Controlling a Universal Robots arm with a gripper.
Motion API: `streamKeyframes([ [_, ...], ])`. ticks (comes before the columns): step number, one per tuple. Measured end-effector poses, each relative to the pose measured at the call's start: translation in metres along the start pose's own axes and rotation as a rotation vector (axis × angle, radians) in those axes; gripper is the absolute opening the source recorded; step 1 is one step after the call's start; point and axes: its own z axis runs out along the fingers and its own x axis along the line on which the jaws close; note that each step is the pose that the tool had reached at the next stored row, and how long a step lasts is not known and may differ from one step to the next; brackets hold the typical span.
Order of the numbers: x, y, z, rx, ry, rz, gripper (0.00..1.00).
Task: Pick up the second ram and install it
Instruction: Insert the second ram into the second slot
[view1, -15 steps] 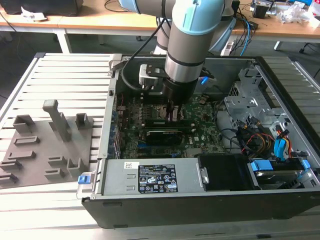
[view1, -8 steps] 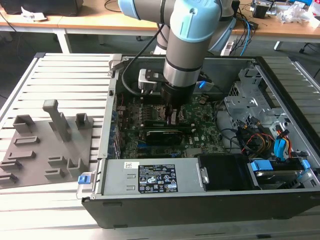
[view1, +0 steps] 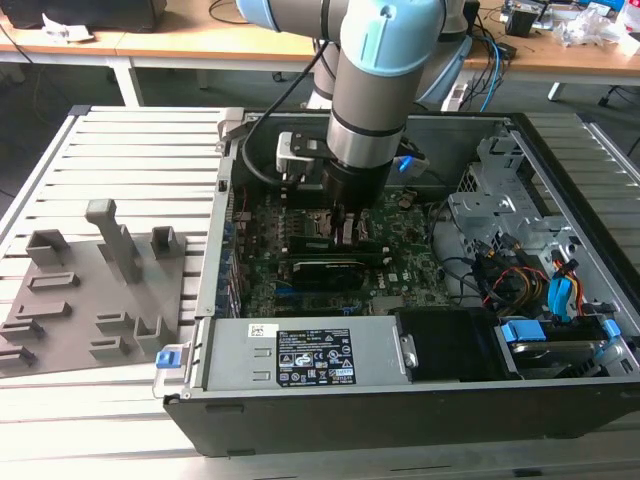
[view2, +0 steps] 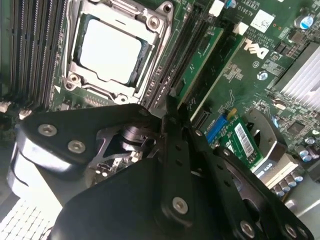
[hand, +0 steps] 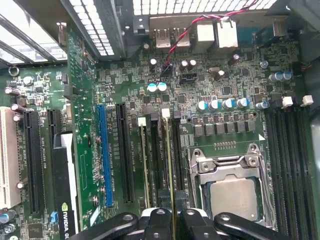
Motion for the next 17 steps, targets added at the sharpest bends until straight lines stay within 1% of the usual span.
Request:
streamKeyframes([
  [1, 0.0001, 0.0001, -0.0002, -0.0006, -0.002, -0.003, 0.14],
  [2, 0.0001, 0.0, -0.0002, -0.0018, -0.0111, -0.007, 0.14],
  [4, 0.0, 0.0, -0.0001, -0.0026, -0.0191, -0.01, 0.14],
  [5, 0.0007, -0.0005, -0.0002, -0.0032, -0.0248, -0.012, 0.14],
  [6, 0.0014, -0.0011, -0.0003, -0.0042, -0.034, -0.012, 0.14],
  [8, 0.0042, -0.0023, -0.0005, -0.0054, -0.0471, -0.013, 0.14],
  [10, 0.0083, -0.0031, -0.0008, -0.0059, -0.0491, -0.013, 0.14],
  [11, 0.0082, -0.0034, -0.0002, -0.0076, -0.0656, -0.014, 0.14],
  [12, 0.0082, -0.0033, -0.0001, -0.0079, -0.0688, -0.014, 0.14],
  [17, 0.0099, -0.0044, -0.0003, -0.0084, -0.0686, -0.014, 0.14],
])
